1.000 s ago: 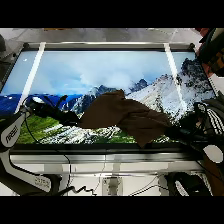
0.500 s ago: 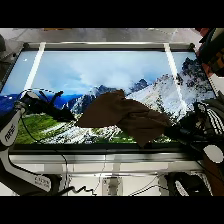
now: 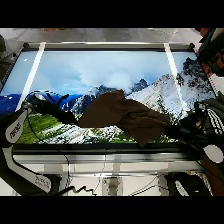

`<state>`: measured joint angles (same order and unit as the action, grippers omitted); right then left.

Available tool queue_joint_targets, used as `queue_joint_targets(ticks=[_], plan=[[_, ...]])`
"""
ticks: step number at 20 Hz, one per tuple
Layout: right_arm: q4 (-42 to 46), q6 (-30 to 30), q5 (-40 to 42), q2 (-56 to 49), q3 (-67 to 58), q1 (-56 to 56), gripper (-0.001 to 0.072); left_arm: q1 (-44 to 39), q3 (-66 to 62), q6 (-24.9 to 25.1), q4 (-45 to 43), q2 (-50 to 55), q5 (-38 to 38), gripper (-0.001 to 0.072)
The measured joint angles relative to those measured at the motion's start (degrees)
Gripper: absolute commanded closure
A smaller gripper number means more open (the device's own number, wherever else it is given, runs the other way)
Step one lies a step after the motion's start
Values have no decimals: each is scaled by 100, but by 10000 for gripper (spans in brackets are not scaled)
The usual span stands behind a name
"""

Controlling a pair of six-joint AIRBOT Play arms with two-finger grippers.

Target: Fold the clothes and pants, and hang the long-sleeved shirts on hangers.

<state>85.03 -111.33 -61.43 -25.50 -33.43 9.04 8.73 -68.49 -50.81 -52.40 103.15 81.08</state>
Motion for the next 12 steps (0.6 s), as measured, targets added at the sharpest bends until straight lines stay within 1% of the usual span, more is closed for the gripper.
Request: queue_joint_targets(ticks=[1,2,6,7,9,12], plan=[[-7,0,52,0,0,0,700,-31,0,2,46,7,-79,635],[-28,0,111,0,0,0,700,-55,2,11,79,15,-225,677],[-85,0,214,0,-7,0,701,-83,-17,155,614,-28,-544,679],[-90,0,264,0,-35,0,700,-66,-68,188,881,-96,-564,679],[-79,0,363,0,-170,0,701,-22,-249,262,1322,-334,-566,679],[136,26,507,0,-627,-2,701,127,-721,293,1753,-1010,-778,679]])
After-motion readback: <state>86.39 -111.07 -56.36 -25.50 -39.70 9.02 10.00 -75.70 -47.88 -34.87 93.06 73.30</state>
